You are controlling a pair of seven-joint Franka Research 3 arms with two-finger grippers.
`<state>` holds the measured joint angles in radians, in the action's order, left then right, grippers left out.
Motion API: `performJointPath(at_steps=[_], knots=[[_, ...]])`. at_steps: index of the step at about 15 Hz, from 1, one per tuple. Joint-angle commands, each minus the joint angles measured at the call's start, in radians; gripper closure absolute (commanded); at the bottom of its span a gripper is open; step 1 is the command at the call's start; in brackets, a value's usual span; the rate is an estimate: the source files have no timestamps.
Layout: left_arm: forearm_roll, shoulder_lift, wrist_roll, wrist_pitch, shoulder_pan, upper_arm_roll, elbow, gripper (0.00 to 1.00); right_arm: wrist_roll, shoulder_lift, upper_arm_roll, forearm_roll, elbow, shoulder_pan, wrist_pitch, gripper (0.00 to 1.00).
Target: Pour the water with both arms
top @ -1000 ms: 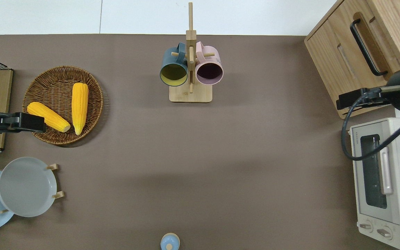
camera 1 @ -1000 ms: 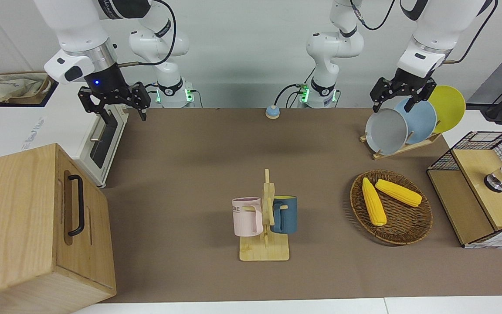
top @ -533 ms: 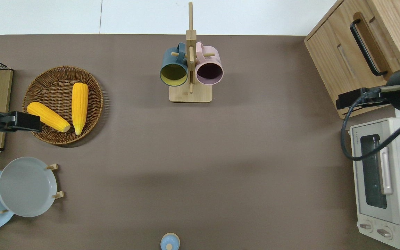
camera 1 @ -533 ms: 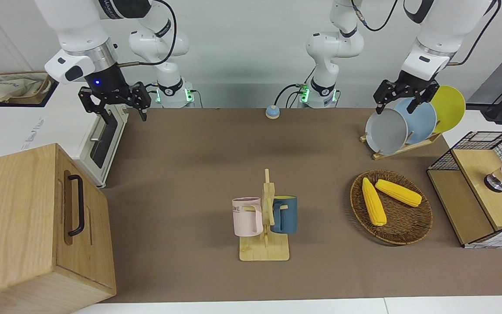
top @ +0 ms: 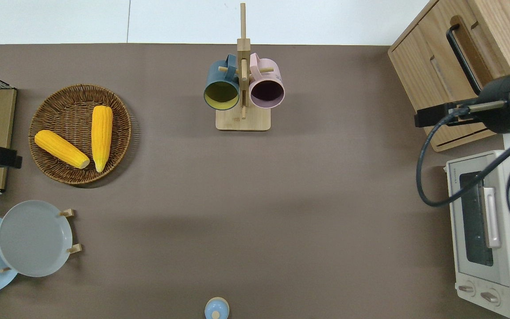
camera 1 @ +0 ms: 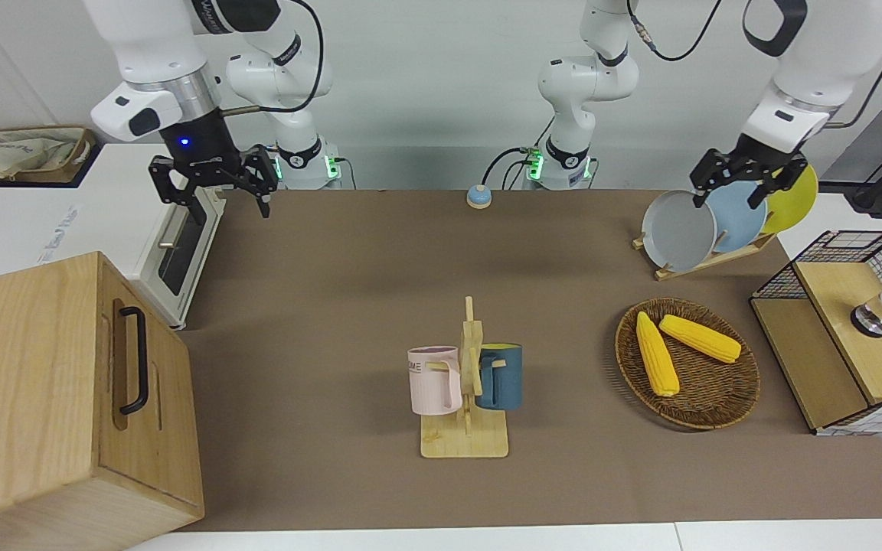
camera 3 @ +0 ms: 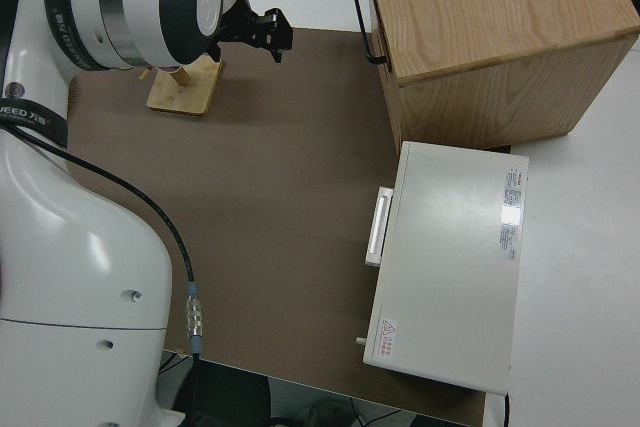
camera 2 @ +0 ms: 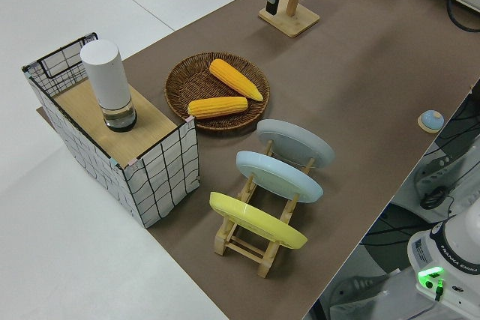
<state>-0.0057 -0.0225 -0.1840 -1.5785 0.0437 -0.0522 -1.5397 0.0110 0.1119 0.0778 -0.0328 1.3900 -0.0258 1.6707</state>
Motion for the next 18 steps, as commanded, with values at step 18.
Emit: performJointPath(at_steps=[18], knots=[[-0.135,-0.168,-0.614,-0.285,0.485,-0.006,0.032,0.01,-0.224,0.163,0.003,0.171,0.124,-0.263,0.572,0.009]])
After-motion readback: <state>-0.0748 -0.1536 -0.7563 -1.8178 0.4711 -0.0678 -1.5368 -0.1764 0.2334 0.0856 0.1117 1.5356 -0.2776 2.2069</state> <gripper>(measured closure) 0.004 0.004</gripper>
